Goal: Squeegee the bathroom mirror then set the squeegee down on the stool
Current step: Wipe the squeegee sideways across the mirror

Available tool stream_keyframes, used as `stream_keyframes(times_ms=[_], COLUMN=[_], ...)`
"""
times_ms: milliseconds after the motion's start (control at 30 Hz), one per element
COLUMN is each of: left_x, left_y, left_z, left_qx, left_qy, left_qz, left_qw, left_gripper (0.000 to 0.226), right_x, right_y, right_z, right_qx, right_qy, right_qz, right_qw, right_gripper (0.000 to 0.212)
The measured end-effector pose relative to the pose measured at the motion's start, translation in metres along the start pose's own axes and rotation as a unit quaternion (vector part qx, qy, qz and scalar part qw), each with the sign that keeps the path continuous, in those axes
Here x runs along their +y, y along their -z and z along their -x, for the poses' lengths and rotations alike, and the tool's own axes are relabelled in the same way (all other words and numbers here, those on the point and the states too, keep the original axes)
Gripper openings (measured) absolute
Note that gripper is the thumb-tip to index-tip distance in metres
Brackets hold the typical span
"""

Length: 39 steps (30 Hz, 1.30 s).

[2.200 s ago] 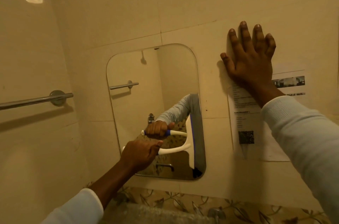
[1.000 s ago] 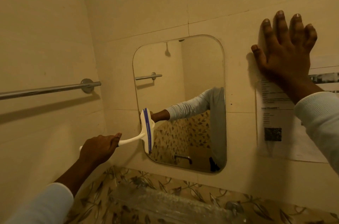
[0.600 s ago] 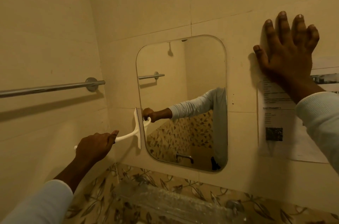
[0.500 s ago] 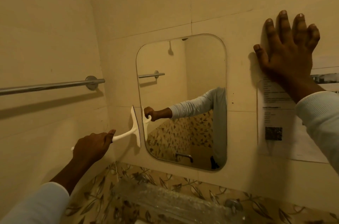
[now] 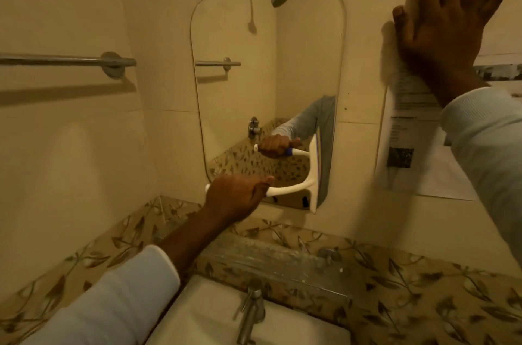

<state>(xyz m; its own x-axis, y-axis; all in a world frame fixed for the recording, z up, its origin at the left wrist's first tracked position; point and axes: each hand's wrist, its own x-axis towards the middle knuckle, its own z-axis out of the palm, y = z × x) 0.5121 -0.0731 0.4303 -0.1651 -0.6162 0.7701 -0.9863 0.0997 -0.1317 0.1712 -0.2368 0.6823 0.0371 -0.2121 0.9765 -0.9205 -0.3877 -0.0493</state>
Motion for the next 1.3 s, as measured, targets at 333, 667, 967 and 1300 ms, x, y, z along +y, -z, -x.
stream_keyframes(times_ms=[333,667,967,1300], left_x=[0.014,-0.051,-0.115,-0.168], left_y=[-0.027,-0.035,-0.020,-0.004], left_z=[-0.006,0.021,0.039,0.062], left_qx=[-0.031,0.016,-0.027,-0.072], left_qy=[0.023,-0.014,-0.016,0.011], left_qz=[-0.021,-0.043,-0.074,-0.087], left_qw=[0.999,0.999,0.997,0.994], left_gripper=[0.092,0.070,0.072,0.081], right_x=[-0.003,-0.001,0.000,0.000], right_y=[0.007,0.003,0.000,-0.001], right_z=[0.001,0.001,0.001,-0.001], right_qx=[-0.004,-0.001,-0.019,0.009], right_qy=[0.000,-0.006,-0.016,0.002], right_qz=[0.012,0.019,0.013,0.033], right_qw=[1.000,1.000,1.000,0.999], right_gripper=[0.079,0.078,0.080,0.078])
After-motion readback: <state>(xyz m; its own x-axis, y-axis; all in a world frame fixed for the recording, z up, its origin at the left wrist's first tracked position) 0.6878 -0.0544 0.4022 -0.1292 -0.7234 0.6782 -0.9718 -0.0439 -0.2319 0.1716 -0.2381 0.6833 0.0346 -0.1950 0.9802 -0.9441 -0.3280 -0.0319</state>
